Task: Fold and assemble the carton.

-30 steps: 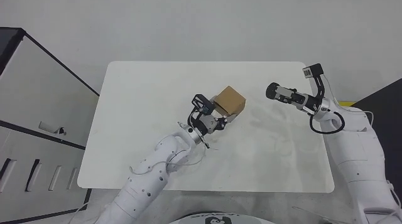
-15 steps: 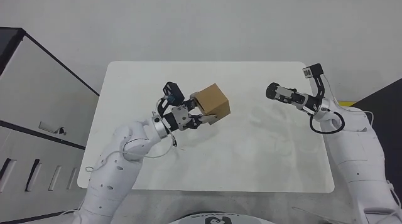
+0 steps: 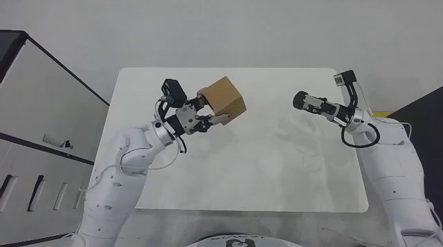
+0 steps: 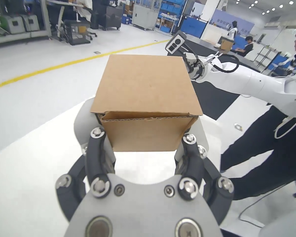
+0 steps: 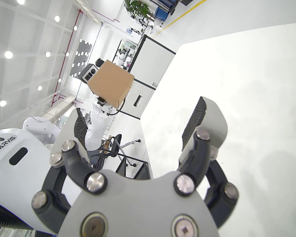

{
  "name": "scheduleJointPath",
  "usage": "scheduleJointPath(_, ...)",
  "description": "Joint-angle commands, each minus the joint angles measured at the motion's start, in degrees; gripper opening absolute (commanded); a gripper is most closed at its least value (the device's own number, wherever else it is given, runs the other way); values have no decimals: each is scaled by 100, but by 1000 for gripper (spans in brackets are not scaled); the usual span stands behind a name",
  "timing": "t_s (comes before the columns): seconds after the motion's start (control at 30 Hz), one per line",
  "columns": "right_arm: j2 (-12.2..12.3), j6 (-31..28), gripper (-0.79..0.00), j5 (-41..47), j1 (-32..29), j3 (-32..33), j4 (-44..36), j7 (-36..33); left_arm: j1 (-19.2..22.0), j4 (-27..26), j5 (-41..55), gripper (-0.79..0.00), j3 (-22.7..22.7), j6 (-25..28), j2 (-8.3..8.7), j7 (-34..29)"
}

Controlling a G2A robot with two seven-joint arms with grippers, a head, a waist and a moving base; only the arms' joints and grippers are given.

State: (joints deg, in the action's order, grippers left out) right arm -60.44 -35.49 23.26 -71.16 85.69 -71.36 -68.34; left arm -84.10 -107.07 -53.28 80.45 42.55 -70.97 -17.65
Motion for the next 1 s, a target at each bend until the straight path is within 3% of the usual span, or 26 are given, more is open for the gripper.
scheduleJointPath(0.0, 0, 0, 0, 0, 0, 0, 0, 0, -43, -282, -327, -785, 302, 129, 50, 56)
scheduleJointPath(0.27, 0, 0, 0, 0, 0, 0, 0, 0, -36, -1046, -1168, -785, 1063, 801, 206, 306)
scheduleJointPath(0.7, 0, 0, 0, 0, 0, 0, 0, 0, 10, -1175, -1279, -785, 1128, 868, 232, 379)
scheduleJointPath(0.97, 0, 0, 0, 0, 0, 0, 0, 0, 472, -1531, -1705, -785, 1475, 1545, 376, 518)
